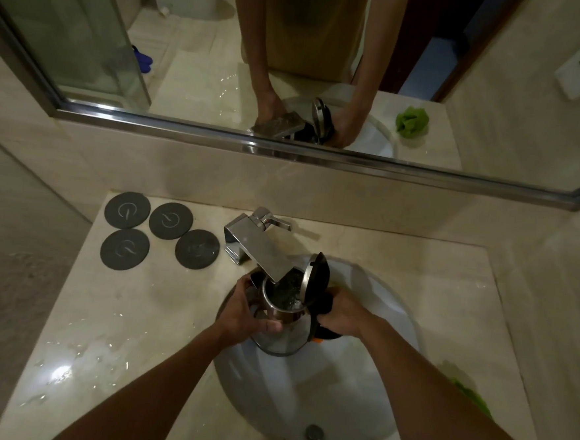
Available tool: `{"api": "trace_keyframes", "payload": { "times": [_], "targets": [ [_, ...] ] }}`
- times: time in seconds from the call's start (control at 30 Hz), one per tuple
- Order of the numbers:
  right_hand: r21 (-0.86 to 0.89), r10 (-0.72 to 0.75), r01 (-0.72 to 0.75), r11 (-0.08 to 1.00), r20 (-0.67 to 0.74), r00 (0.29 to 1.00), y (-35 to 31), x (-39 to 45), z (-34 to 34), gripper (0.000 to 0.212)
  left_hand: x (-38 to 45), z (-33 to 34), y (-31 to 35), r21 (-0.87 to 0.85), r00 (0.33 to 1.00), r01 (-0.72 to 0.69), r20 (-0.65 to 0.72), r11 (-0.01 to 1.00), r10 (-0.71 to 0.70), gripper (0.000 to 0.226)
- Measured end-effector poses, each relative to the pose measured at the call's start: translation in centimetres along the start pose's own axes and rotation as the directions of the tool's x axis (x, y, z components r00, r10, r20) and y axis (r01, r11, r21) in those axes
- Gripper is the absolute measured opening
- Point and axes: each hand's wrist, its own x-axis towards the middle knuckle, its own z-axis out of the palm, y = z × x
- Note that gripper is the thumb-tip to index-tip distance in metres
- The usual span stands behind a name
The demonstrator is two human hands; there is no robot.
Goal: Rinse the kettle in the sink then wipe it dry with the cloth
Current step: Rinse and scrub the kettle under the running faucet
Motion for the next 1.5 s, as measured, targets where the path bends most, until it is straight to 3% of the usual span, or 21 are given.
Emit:
{"api": "trace_keyframes", "payload": {
  "times": [0.37,0.57,0.77,1.5],
  "targets": [
    [-0.033,-0.033,0.033,0.999,0.009,0.999,-0.14,0.05,-0.16,0.014,-0.47,0.26,0.23,-0.05,1.0,-0.006,-0.025,0.999,0.005,0.109],
    [0.014,-0.021,0.021,1.0,0.003,1.0,0.26,0.17,-0.14,0.018,-0.73,0.66,0.45,-0.059,0.999,-0.015,-0.033,0.998,0.013,0.11],
    [-0.01,-0.017,0.017,1.0,0.004,1.0,0.16,0.19,0.0,0.006,-0.72,0.58,0.7,-0.051,1.0,-0.019,-0.022,0.998,0.018,0.109],
    [-0.045,-0.021,0.022,0.999,0.009,1.0,-0.24,0.14,0.0,0.028,-0.46,0.13,0.17,0.013,0.998,-0.023,-0.055,1.0,0.024,0.109]
  ]
}}
